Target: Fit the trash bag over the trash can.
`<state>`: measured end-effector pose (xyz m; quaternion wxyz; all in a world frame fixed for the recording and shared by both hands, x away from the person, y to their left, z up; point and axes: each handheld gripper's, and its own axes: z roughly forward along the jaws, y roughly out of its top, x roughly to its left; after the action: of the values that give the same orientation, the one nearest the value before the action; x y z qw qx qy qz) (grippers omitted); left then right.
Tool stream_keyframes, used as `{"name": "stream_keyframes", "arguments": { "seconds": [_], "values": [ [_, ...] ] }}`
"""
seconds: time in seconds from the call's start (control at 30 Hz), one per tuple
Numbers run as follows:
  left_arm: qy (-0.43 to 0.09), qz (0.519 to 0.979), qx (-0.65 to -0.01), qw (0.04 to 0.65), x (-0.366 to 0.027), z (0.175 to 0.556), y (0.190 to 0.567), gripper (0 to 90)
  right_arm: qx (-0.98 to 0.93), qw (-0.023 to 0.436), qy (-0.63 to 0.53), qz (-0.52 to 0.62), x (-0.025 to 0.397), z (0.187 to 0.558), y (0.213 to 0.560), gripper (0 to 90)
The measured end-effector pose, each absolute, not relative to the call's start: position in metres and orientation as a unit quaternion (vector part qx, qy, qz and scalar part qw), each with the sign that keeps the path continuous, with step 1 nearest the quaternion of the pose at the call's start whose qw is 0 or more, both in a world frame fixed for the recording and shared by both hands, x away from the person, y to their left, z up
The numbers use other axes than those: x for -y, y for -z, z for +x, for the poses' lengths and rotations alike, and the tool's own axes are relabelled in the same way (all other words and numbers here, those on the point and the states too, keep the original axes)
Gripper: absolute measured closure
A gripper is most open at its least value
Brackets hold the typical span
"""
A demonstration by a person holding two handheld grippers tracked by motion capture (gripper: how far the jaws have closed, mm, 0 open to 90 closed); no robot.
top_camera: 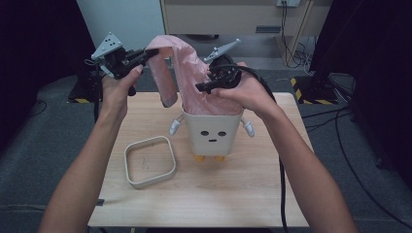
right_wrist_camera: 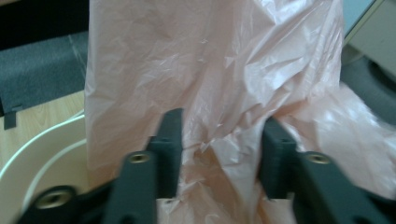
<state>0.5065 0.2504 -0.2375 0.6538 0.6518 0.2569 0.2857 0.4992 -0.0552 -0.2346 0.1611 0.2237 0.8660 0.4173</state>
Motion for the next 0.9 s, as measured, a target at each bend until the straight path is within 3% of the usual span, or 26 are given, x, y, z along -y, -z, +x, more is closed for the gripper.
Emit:
{"name": "stream_keyframes", "arguments": {
  "seconds": [0.23, 0.53, 0.67, 0.9],
  "values": [
    [-0.287, 0.653, -0.256, 0.652, -0.249, 0.506, 0.237, 89.2, -0.844, 0.169, -0.456, 0.227, 0.080, 0.495, 0.223, 33.0],
    [-0.293, 0.653, -0.259, 0.648, -0.253, 0.507, 0.236, 89.2, -0.835, 0.190, -0.454, 0.245, 0.100, 0.496, 0.214, 28.5],
    [-0.291, 0.653, -0.258, 0.650, -0.252, 0.507, 0.235, 89.2, -0.847, 0.209, -0.408, 0.270, 0.108, 0.510, 0.224, 25.9],
    [-0.286, 0.658, -0.252, 0.649, -0.245, 0.507, 0.237, 89.3, -0.855, 0.195, -0.389, 0.283, 0.107, 0.529, 0.246, 26.0]
  ]
}}
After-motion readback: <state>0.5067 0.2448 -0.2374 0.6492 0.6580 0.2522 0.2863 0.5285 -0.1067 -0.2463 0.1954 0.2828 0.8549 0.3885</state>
